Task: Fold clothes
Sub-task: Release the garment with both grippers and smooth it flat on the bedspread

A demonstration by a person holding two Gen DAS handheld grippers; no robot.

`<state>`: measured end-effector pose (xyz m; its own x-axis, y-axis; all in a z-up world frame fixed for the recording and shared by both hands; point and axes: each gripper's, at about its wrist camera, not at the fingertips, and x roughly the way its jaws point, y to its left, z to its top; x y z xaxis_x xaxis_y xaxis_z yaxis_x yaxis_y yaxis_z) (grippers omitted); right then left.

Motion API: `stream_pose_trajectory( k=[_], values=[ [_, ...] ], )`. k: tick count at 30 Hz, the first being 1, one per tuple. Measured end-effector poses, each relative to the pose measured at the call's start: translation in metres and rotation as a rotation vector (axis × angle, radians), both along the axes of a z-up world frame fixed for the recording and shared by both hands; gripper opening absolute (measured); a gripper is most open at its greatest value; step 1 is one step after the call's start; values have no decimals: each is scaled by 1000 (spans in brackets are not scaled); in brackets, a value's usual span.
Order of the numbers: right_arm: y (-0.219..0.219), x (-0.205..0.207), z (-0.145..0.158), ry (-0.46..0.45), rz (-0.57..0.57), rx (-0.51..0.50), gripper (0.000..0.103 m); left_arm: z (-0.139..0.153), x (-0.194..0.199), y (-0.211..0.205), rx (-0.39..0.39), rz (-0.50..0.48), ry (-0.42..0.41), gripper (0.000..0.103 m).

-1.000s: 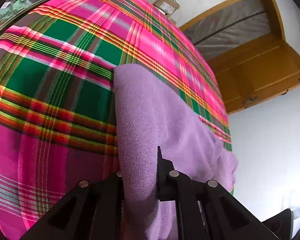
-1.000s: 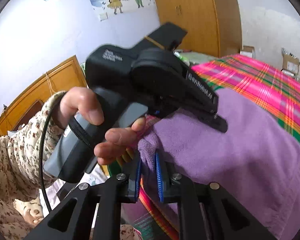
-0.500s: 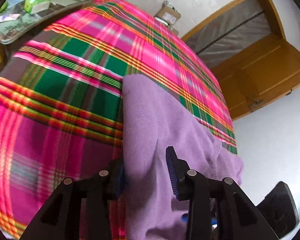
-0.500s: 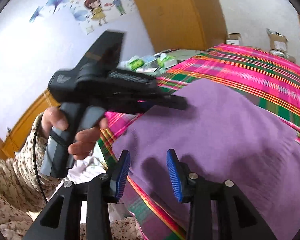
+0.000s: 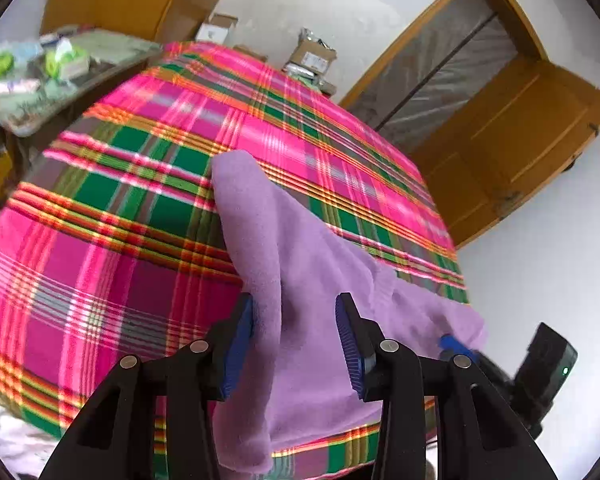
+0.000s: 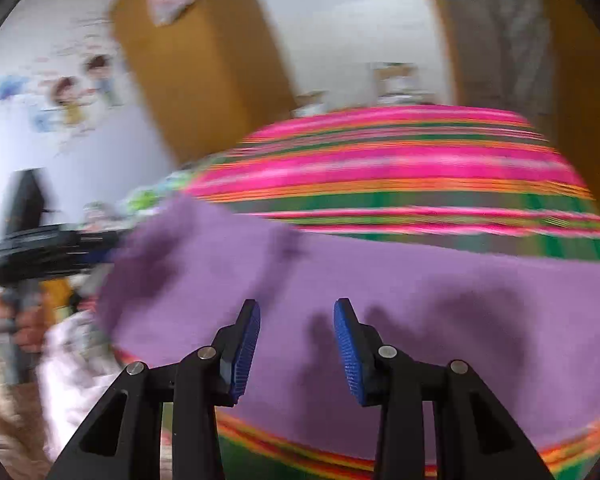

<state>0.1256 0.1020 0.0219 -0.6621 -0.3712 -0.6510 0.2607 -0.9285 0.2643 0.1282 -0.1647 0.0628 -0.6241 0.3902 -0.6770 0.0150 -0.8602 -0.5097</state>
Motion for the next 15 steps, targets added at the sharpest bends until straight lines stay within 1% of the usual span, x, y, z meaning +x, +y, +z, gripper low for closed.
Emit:
stream_pose_trajectory(
  k=[1,4,6,8,10,12,14,15],
  values=[
    [12,-1,-6,-16,-44,17,39,3,3,4,-20,2,7,43],
    [48,-5,-23,-60,-175,67,39,7,7,10,-10,-2,19,43],
    [70,-1,-28,-61,-226,59,39,5,7,10,-19,23,13,43],
    [86,8,-28,-38,-241,64,38,6,9,9,-18,38,15,43],
    [94,14,-27,-21,-271,123,38,8,12,10,-12,40,23,43],
    [103,22,-28,-11,-296,155,36,14,15,17,4,18,38,43],
    [112,29,-29,-3,-323,189,36,18,15,28,-1,-3,53,45],
    [119,33,-30,-2,-357,223,36,19,14,34,-1,-19,56,46]
  ],
)
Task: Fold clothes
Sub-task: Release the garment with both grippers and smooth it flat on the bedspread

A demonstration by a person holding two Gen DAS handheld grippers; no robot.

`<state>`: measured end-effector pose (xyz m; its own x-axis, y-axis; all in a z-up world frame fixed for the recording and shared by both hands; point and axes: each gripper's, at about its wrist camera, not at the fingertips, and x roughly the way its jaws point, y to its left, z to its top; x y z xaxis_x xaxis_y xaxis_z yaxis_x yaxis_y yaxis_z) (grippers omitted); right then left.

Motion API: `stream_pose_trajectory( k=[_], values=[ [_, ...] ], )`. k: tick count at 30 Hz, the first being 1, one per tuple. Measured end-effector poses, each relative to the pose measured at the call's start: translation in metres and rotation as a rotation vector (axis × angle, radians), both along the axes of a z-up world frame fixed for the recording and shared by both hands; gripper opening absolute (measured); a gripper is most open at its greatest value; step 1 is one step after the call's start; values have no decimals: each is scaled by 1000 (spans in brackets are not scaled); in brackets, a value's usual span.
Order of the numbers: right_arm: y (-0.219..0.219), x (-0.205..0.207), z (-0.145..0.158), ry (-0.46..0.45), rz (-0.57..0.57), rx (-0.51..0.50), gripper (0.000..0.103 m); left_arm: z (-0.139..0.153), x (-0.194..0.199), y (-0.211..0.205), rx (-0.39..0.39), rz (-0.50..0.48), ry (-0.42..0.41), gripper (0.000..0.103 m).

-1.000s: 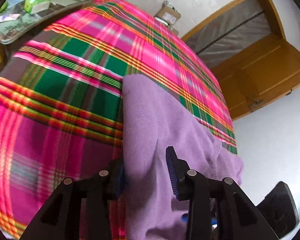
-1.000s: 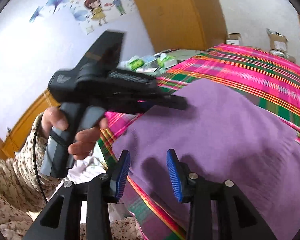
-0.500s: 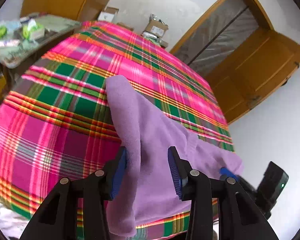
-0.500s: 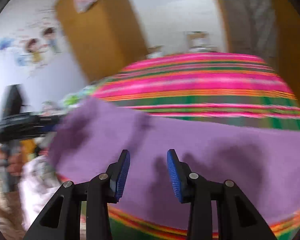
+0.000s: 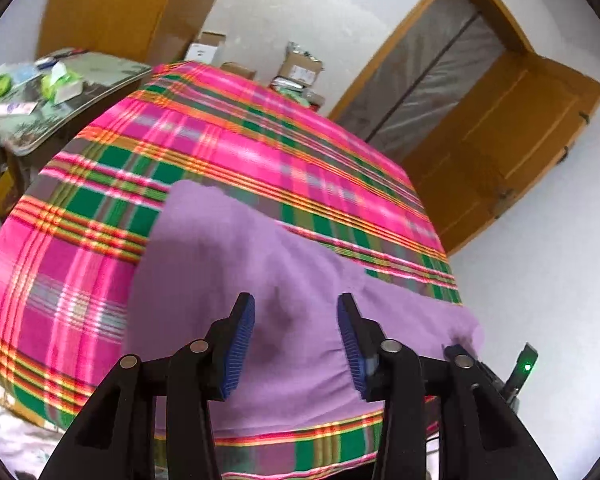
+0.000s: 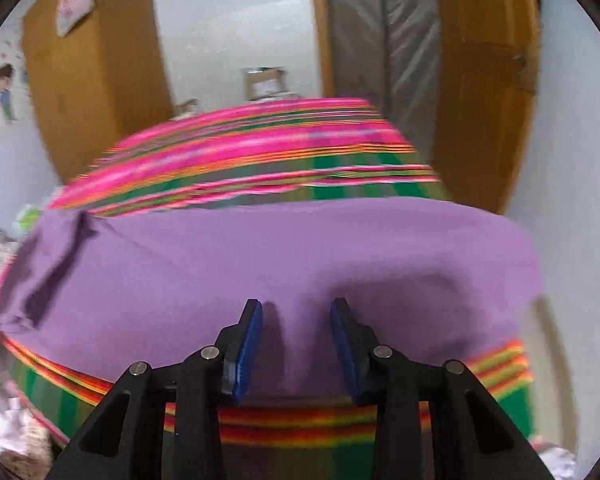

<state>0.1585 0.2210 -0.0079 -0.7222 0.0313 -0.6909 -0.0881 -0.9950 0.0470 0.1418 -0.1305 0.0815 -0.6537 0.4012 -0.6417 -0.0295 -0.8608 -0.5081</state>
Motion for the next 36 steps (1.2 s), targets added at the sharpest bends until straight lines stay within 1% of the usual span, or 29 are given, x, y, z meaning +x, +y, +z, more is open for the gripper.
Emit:
stream_pose_trajectory(
  k=[7,10,12,13,14,15,16,18,20,24,27,29,30,31,32,33,34,35,36],
  values=[
    [50,23,3,16,-121,3,35,-12,-18,51,11,-137,-44,46],
    [76,29,7,38,-204,-27,37,-25,-27,84,-6,-224,-82,46],
    [101,30,11,50,-259,-84,38,-31,-32,105,-13,-284,-96,46],
    [117,29,11,56,-286,-138,40,-34,-34,117,-17,-318,-101,46],
    [129,28,10,57,-308,-181,46,-38,-36,131,-21,-353,-108,46],
    [141,27,9,59,-331,-219,49,-40,-36,141,-30,-385,-111,46],
    [152,26,8,62,-351,-253,49,-44,-38,154,-40,-422,-116,46],
    [163,20,8,65,-354,-256,53,-51,-41,171,-51,-467,-136,46],
    [173,13,9,68,-354,-259,54,-57,-43,184,-55,-498,-152,46],
    [191,-7,4,30,-306,-278,58,-68,-50,199,-53,-539,-181,46],
    [205,-20,-5,12,-300,-354,58,-73,-53,207,-50,-552,-189,46],
    [214,-27,-11,26,-264,-448,58,-74,-54,211,-52,-565,-187,46],
    [219,-30,-16,10,-251,-513,58,-74,-54,212,-50,-570,-187,47],
    [220,-32,-18,0,-243,-553,57,-74,-56,212,-44,-570,-189,48],
    [221,-33,-20,-3,-228,-583,52,-74,-57,211,-37,-571,-192,49],
    [221,-33,-20,0,-222,-592,37,-74,-58,211,-29,-570,-195,49],
    [221,-31,-19,9,-222,-589,29,-74,-59,211,-22,-568,-198,49],
    [220,-29,-18,19,-223,-586,12,-74,-60,211,-15,-565,-200,49],
    [220,-27,-16,30,-223,-583,10,-74,-60,211,-12,-563,-201,49]
  ],
)
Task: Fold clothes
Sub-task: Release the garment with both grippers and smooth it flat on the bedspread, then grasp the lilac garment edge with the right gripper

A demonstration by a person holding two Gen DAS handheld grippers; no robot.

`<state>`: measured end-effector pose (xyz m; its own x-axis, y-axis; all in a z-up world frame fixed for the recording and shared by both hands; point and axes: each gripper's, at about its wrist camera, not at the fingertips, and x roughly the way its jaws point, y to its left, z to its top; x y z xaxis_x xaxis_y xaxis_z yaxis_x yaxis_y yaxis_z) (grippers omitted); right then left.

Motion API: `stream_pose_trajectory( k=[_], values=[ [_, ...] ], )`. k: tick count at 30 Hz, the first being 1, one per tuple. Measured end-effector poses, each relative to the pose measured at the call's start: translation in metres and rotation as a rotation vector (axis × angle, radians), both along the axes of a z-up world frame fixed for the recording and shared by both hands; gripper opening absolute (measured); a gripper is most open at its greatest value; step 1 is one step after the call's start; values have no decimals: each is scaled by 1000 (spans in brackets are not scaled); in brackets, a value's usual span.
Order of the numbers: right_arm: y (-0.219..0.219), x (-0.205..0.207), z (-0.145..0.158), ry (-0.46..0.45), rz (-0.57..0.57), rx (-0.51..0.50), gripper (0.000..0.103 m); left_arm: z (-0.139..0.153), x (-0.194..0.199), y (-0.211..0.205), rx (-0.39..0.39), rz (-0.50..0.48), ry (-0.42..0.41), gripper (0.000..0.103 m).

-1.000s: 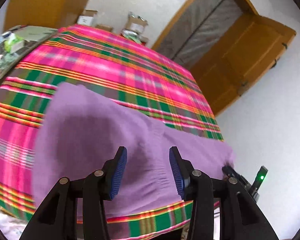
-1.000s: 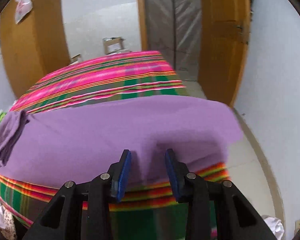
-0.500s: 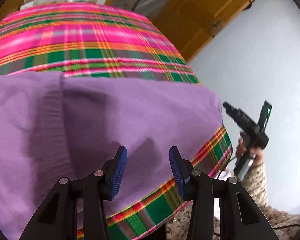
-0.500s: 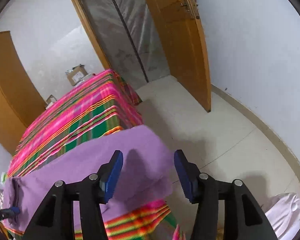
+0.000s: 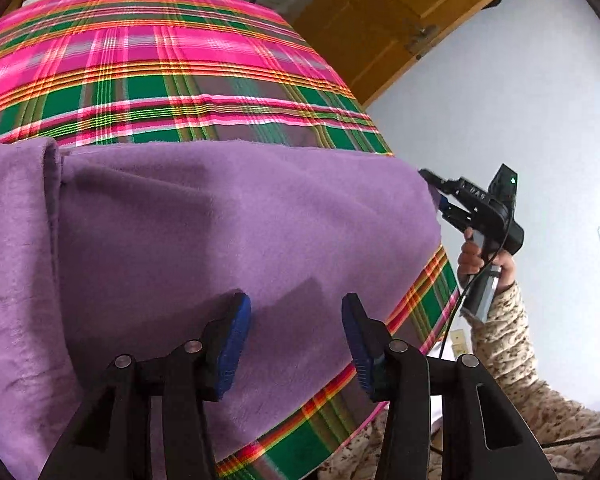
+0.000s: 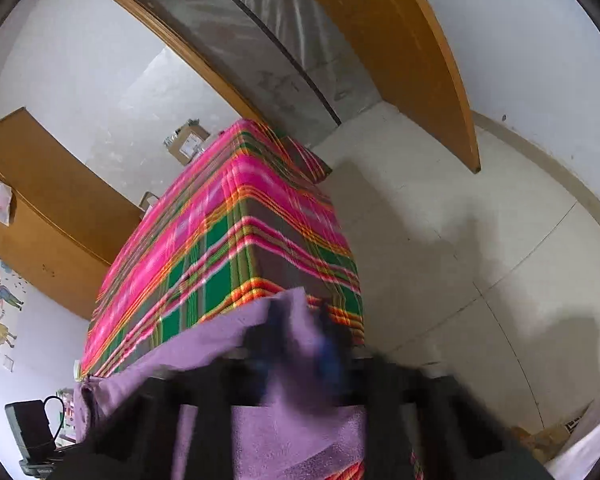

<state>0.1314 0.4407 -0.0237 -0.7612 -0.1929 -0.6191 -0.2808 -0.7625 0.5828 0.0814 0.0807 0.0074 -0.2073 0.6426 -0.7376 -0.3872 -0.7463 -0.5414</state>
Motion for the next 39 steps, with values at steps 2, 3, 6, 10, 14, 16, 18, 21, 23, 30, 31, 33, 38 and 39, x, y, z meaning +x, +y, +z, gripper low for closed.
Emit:
stream_pose_trajectory(
  k=[2,3,6,10,14,16,18,21,23,30,31,33,38,39],
  values=[
    [-1,6,8,45,-3,9,9,0,-1,2,1,1,-2,49],
    [0,10,13,59,-19,11,8,0,-2,3,1,1,-2,49],
    [4,19,21,70,-57,19,8,0,-3,5,-4,-1,-1,49],
    [2,7,3,-40,-76,55,8,-1,-4,9,-4,3,-1,49],
    [7,-1,-18,-133,-113,5,13,-1,-3,10,-11,2,5,50],
    [14,5,-20,-157,-158,-2,17,0,-4,10,-10,3,2,51],
    [18,15,-18,-158,-169,2,17,0,-4,12,-12,-1,3,51],
    [24,30,-15,-110,-164,-71,28,1,-4,13,-14,-8,6,51],
    [26,39,-13,-83,-158,-119,37,0,-4,15,-11,-13,6,51],
    [11,66,-24,-57,-123,-264,52,1,-4,22,-11,-28,8,51],
    [10,69,-28,-57,-121,-301,53,1,-3,23,-11,-31,8,51],
    [9,75,-37,-58,-115,-379,55,2,-3,26,-15,-39,9,51],
    [5,72,-55,-73,-85,-494,57,2,-2,30,-13,-54,10,51],
    [5,70,-57,-73,-81,-516,57,2,-2,30,-12,-54,9,51]
  ],
)
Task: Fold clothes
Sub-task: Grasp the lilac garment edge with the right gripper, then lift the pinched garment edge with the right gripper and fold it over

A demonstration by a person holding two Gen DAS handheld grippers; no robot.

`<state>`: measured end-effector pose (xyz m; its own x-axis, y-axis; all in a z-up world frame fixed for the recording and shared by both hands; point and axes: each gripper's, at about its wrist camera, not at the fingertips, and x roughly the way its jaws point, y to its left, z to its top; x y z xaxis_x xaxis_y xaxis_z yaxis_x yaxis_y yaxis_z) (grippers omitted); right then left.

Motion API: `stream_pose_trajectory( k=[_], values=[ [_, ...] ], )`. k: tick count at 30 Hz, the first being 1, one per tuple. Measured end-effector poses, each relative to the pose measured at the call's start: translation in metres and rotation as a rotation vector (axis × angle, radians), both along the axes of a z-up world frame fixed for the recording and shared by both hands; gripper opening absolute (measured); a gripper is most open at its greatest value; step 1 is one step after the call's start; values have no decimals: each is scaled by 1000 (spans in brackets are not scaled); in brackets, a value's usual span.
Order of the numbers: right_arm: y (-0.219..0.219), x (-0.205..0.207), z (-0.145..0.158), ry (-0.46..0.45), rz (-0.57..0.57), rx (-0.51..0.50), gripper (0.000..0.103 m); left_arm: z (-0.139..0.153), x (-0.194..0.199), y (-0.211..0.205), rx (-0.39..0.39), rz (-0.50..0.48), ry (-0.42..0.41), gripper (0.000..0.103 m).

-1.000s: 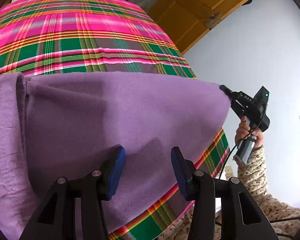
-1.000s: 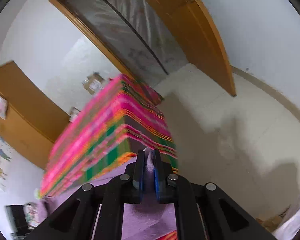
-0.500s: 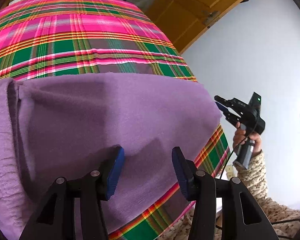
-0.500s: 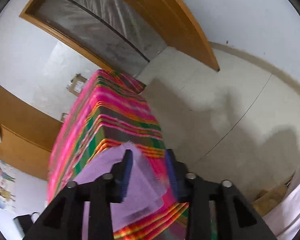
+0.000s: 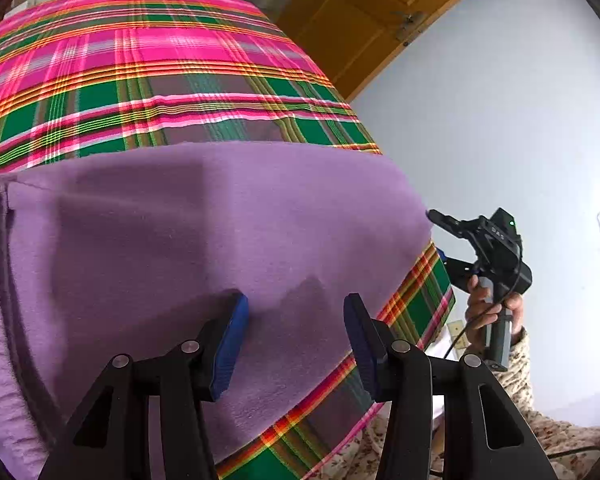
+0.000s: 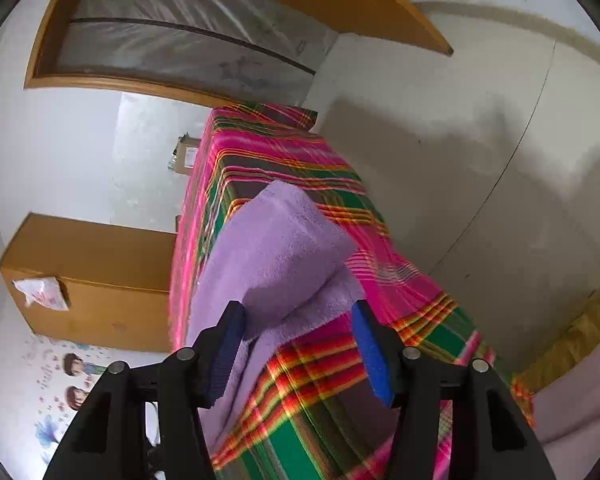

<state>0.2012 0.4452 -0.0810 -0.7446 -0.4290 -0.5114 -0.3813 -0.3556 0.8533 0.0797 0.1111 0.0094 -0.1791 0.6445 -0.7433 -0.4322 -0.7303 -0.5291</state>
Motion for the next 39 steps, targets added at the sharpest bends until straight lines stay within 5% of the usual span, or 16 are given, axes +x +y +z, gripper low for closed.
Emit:
stream_pose_trajectory(
  k=[12,23,33,39],
  values=[
    [5,-13,-22,-25,-11,-218,58,0,-1,0,7,-1,-7,51],
    [2,-21,-22,-27,-5,-256,58,0,-2,18,-2,-39,-8,51],
    [9,-19,0,24,-62,-90,21,-1,-4,32,-12,-67,-8,51],
    [7,-19,24,35,-59,143,18,-1,-9,46,-8,-89,-9,51]
  ],
)
